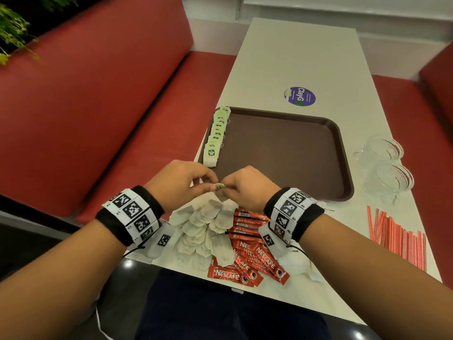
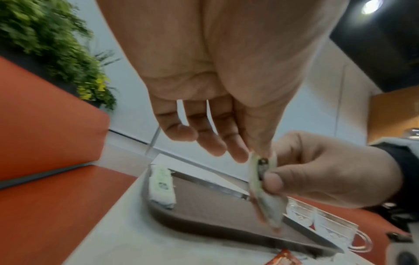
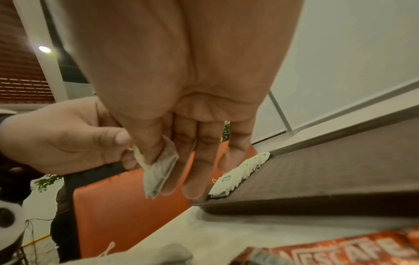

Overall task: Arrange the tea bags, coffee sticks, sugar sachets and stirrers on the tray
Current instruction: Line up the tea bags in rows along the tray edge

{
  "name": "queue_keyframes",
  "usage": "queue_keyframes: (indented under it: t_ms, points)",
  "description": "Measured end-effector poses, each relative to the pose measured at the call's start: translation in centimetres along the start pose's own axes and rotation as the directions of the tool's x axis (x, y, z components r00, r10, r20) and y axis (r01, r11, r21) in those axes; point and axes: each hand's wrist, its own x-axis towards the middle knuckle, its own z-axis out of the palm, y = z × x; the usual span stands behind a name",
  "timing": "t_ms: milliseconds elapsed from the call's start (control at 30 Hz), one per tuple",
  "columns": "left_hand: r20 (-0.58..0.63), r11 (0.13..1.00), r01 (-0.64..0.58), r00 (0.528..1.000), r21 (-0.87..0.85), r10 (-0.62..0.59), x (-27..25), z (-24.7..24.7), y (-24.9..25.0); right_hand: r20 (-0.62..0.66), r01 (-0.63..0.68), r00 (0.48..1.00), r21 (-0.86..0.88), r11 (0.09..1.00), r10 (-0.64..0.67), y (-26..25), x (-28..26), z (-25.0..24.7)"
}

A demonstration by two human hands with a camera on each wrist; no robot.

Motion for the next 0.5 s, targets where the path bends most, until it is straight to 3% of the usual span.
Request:
queue_keyframes:
  t_ms: [100, 200, 267, 333, 500]
  points:
    - [0.068, 0.966, 0.253, 0.964, 0.048, -0.256, -1.6, -0.2, -1.6, 0.003, -0.047, 0.999, -0.004, 0.999, 0.047, 0.3, -0.5, 0.4]
    - [0.215, 0.877, 0.418, 0.858, 0.235, -0.466, -3.1, 0.4, -3.6, -0.006, -0.071, 0.997, 0.010, 0.997, 0.071, 0.2, -1.2, 0.9]
    - [0.274, 0.835, 0.486, 0.792, 0.260, -0.546, -4.0, 1.2, -4.5, -0.022, -0.077, 0.997, 0.021, 0.997, 0.077, 0.0, -1.7, 1.2]
    - [0.265, 0.819, 0.530, 0.775, 0.220, -0.573, -4.7, 1.8, -5.0, -0.047, -0.078, 0.996, 0.050, 0.996, 0.080, -0.1, -2.0, 1.4]
    - [0.199, 0.813, 0.554, 0.789, 0.181, -0.582, -5.2, 2.1, -5.4, -0.099, -0.105, 0.988, 0.118, 0.987, 0.117, -0.1, -2.5, 1.5]
